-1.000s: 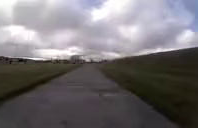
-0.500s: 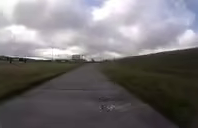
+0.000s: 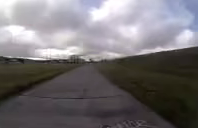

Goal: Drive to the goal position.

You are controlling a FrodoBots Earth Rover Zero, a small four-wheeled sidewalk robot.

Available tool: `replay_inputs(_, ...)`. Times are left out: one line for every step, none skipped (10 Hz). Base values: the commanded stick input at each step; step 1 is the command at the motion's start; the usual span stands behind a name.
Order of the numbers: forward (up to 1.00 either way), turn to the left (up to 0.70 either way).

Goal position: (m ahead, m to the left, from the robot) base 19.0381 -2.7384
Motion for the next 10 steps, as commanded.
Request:
replay_inputs(1.0, 0.0)
replay_inputs(1.0, 0.0)
replay_inputs(1.0, 0.0)
replay_inputs(1.0, 0.0)
replay_inputs(1.0, 0.0)
replay_inputs(1.0, 0.0)
replay_inputs(1.0, 0.0)
replay_inputs(1.0, 0.0)
replay_inputs(1.0, 0.0)
replay_inputs(1.0, 0.0)
